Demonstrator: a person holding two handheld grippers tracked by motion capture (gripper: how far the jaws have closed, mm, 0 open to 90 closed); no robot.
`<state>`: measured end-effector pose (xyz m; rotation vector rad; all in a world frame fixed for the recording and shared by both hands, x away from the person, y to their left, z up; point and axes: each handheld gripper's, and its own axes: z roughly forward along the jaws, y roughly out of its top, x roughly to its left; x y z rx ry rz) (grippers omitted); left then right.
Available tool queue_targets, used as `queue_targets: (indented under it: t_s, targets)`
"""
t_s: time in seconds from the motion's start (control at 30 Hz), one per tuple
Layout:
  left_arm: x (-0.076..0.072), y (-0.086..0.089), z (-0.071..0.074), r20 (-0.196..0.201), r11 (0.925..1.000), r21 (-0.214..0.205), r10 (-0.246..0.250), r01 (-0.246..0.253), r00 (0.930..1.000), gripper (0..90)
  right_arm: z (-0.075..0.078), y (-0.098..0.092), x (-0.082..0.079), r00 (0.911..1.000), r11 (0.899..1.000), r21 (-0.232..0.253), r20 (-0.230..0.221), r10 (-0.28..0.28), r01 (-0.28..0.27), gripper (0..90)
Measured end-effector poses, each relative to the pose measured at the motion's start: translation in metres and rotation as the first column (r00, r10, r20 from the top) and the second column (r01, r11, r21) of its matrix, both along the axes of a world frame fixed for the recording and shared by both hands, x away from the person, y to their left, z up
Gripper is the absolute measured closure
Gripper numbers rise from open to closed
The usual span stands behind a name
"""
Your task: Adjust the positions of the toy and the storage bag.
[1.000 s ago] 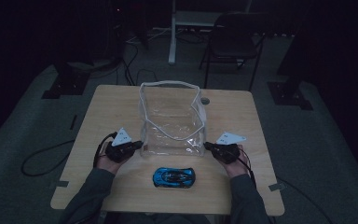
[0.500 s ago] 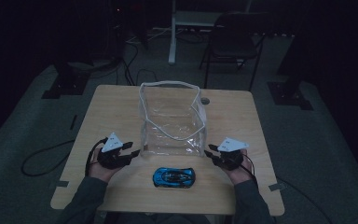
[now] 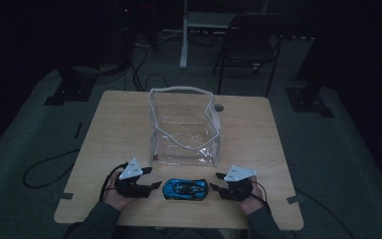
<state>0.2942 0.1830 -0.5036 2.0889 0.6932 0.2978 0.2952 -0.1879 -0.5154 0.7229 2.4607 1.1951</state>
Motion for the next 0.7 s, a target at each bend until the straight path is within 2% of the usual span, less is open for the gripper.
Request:
queue_targets:
  t_s: [0.07, 0.13, 0.17, 0.2, 0.23, 0.37, 0.4, 0.53, 0.57, 0.6, 0.7]
  targets:
    - [-0.004, -0.007, -0.005, -0.009, 0.9995, 0.007, -0.032, 0.032, 0.9995, 30.2, -0.004, 0.006, -0.006, 0.9978, 0.998, 0.027, -0.038, 0.054, -0.053, 38.3]
    - [-0.004, -0.007, -0.005, -0.009, 0.9995, 0.007, -0.032, 0.032, 0.9995, 30.0, -0.005, 0.007, -0.007, 0.997, 0.998, 0.021, -0.044, 0.064, -0.064, 38.3]
    - [-0.008, -0.015, -0.012, -0.021, 0.9982, 0.005, -0.06, 0.061, 0.998, 28.4, -0.009, 0.011, -0.008, 0.9938, 0.996, 0.022, -0.061, 0.093, -0.092, 31.7]
    - [-0.008, -0.015, -0.012, -0.021, 0.9982, 0.005, -0.06, 0.061, 0.998, 27.9, -0.01, 0.013, -0.008, 0.9927, 0.995, 0.017, -0.065, 0.101, -0.1, 30.4]
    - [-0.01, -0.019, -0.016, -0.026, 0.9966, 0.016, -0.08, 0.081, 0.9964, 27.3, -0.012, 0.014, -0.009, 0.9921, 0.994, 0.013, -0.067, 0.106, -0.106, 29.8]
    - [-0.012, -0.026, -0.024, -0.045, 0.9947, 0.032, -0.096, 0.098, 0.9944, 25.8, -0.016, 0.02, -0.009, 0.9887, 0.992, 0.004, -0.085, 0.123, -0.123, 27.3]
    - [-0.013, -0.03, -0.028, -0.048, 0.9935, 0.055, -0.097, 0.1, 0.9941, 24.6, -0.019, 0.026, -0.009, 0.9866, 0.991, -0.015, -0.094, 0.133, -0.135, 26.3]
    - [-0.015, -0.032, -0.031, -0.041, 0.993, 0.08, -0.084, 0.087, 0.9956, 24.5, -0.022, 0.033, -0.008, 0.9851, 0.989, -0.038, -0.1, 0.14, -0.145, 25.2]
    - [-0.015, -0.031, -0.033, -0.041, 0.9911, 0.106, -0.077, 0.081, 0.9962, 24.4, -0.023, 0.037, -0.008, 0.9848, 0.988, -0.044, -0.103, 0.14, -0.145, 25.3]
    - [-0.015, -0.031, -0.033, -0.041, 0.9911, 0.106, -0.077, 0.081, 0.9962, 24.4, -0.023, 0.037, -0.008, 0.9848, 0.988, -0.044, -0.103, 0.14, -0.145, 25.3]
    - [-0.012, -0.032, -0.038, -0.056, 0.9889, 0.131, -0.063, 0.07, 0.9964, 24.4, -0.027, 0.042, -0.006, 0.9853, 0.987, -0.069, -0.105, 0.135, -0.143, 27.7]
